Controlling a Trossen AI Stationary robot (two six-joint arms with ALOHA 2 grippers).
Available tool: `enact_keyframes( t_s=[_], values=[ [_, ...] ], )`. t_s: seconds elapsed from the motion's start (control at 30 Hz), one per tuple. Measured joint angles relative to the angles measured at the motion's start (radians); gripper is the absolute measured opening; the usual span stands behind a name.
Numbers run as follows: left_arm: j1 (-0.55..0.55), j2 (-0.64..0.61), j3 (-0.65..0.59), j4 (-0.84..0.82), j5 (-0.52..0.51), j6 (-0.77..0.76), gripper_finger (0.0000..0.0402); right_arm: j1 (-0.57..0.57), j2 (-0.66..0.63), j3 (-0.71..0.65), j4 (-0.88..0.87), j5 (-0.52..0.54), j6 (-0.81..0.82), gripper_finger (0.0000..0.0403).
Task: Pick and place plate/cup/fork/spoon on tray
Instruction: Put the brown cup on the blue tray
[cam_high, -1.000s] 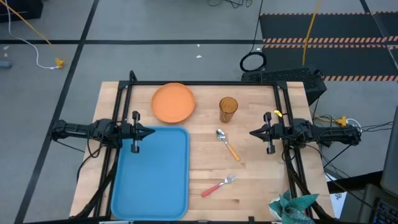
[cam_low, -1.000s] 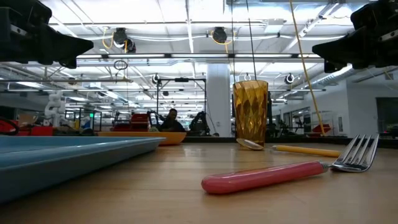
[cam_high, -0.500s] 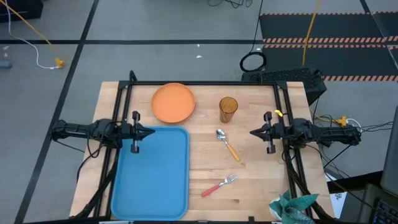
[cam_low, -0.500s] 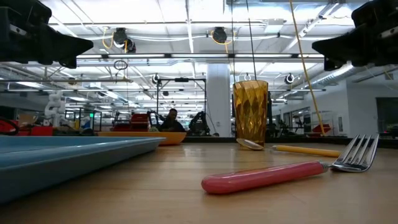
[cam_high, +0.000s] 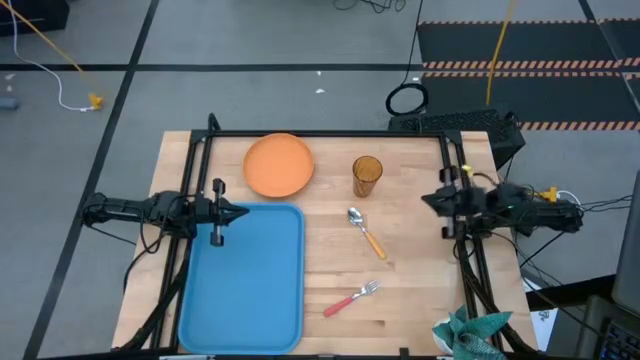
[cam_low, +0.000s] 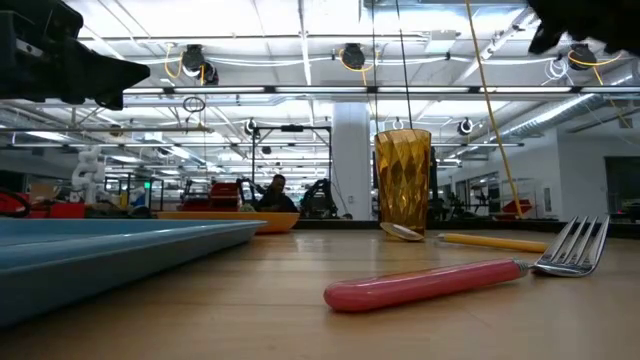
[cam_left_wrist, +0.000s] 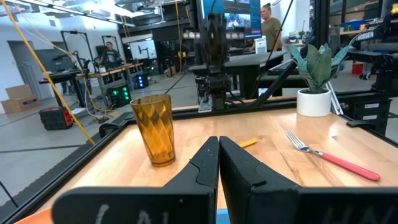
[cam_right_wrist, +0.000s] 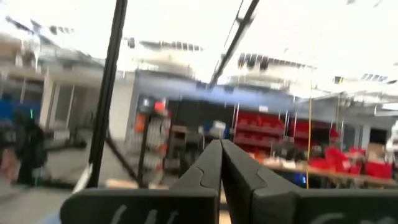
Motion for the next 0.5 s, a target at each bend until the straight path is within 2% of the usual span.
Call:
enact_keyframes(
  t_s=[0.33,0.5],
  values=[
    [0.0,0.003,0.0,0.005,-0.004,0.0,0.0017,0.0,0.261,0.363,-0.218,0.156,0.018,0.0],
    [0.0,0.003,0.0,0.005,-0.004,0.0,0.0017,0.0,0.411,0.56,-0.374,0.185,0.016,0.0]
  ],
)
